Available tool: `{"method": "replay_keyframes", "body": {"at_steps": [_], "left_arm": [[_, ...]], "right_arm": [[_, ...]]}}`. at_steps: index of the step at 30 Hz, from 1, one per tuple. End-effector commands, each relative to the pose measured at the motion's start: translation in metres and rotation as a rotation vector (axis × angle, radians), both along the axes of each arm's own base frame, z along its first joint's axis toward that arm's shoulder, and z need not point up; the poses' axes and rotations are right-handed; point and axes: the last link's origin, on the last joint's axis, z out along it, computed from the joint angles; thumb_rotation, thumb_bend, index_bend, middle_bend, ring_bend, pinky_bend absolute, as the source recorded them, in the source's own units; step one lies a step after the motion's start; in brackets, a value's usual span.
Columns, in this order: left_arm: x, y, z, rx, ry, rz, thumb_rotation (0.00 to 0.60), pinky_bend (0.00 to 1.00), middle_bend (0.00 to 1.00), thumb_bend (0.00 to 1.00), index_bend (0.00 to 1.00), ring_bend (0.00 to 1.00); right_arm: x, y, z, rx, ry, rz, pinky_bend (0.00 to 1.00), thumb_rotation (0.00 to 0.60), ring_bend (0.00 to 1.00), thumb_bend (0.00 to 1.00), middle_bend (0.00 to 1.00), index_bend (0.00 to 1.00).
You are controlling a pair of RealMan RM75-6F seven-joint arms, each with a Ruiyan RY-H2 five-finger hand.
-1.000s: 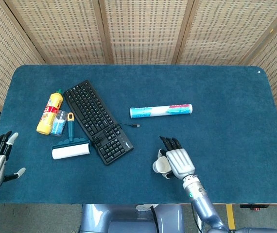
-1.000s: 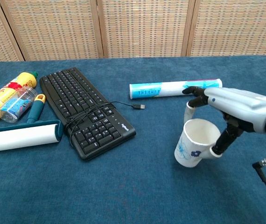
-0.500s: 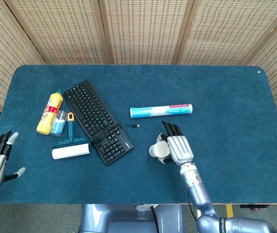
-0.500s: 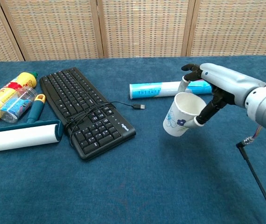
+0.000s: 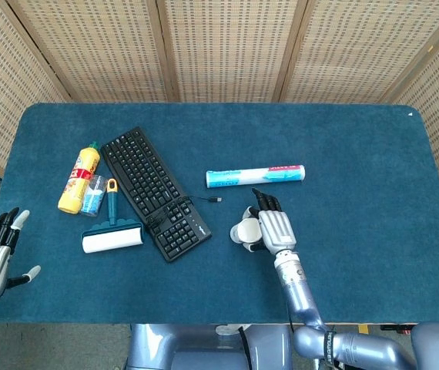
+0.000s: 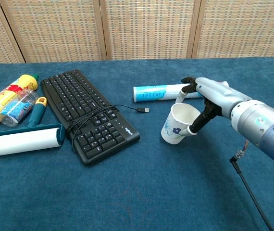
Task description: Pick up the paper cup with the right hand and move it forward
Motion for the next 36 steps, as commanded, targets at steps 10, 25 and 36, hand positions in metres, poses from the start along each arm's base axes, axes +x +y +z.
{"method": "replay_keyframes", "body": {"at_steps": [10,25,36], "left_arm": [[0.004,-0.001,-0.002,-0.002,-0.017,-0.031,0.600,0.00,0.00,0.18,0.00,0.00],[0.005,-0.003,0.004,0.018,-0.046,-0.045,0.600,0.00,0.00,0.18,0.00,0.00],[0.001,-0.001,0.009,0.019,-0.074,-0.034,0.600,0.00,0.00,0.18,0.00,0.00]], "right_arm": [[-0.023,-0.003,0.005,-0.042,0.103,-0.017,0.00,0.600,0.00,0.21,0.00,0.31],[-0.011,0.025,0.001,-0.052,0.204,0.044,0.00,0.600,0.00,0.21,0.00,0.28],[-0.002,0.031,-0.016,-0.078,0.322,0.030,0.00,0.600,0.00,0.21,0.00,0.37]]}}
